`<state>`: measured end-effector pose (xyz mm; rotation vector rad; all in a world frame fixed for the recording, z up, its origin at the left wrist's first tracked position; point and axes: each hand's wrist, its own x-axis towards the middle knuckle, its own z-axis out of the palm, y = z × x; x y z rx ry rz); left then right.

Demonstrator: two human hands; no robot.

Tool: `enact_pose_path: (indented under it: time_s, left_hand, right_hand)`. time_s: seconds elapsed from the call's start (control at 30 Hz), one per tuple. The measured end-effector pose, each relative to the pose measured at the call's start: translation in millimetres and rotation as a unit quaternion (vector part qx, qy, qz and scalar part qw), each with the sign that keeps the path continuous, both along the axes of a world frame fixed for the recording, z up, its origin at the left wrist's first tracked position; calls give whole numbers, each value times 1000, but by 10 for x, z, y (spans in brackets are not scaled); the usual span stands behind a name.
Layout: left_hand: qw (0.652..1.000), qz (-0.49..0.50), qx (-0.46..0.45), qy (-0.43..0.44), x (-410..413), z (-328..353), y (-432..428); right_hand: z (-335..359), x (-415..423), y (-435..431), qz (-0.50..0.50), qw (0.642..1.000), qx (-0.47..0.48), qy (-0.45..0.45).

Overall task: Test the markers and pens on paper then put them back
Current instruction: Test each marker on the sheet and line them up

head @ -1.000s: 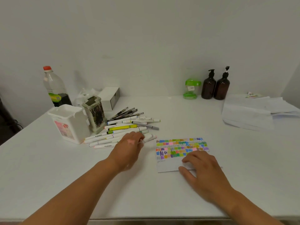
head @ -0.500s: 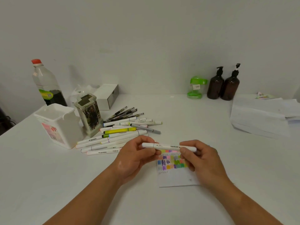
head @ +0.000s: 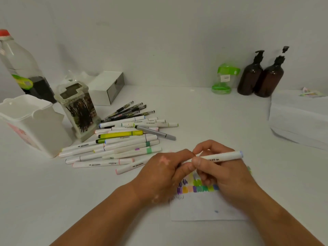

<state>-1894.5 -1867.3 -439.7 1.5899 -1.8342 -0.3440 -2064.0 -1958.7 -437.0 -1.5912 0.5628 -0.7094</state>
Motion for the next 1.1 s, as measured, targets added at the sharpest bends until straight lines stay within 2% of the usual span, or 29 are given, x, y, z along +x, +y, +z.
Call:
enact_pose_path:
  time_s: [0.1,0.2,0.3,0.4,0.57,0.73,0.9,1.1]
  left_hand:
    - [1000,2,24,6,43,10,-3]
    - [992,9,101,-69,149,-22,50]
    - [977,-19,151,-149,212,-71,158]
    - [975,1,130,-177,176,-140,187]
    - [982,36,71,-173,85,-179,68]
    - [984,45,55,-163,91,-234,-24]
    - [983,61,47,-167,88,-269,-46]
    - [982,60,52,-169,94,-273,-60]
  right_hand:
    - [-16,31,20,-41,998,-43,0]
    - [-12,-41,-65,-110,991,55,-60]
    - [30,-163,-142,-117,984,112,-76]
    - [63,-214,-149,-116,986,107,-46]
    - [133,-255,-65,-84,995,24,41]
    - [28,-200,-63,-83,992,55,76]
    - [-77,-138,-90,-75,986,-39,144]
    - [-90,-123,-54,-80,977,-94,172]
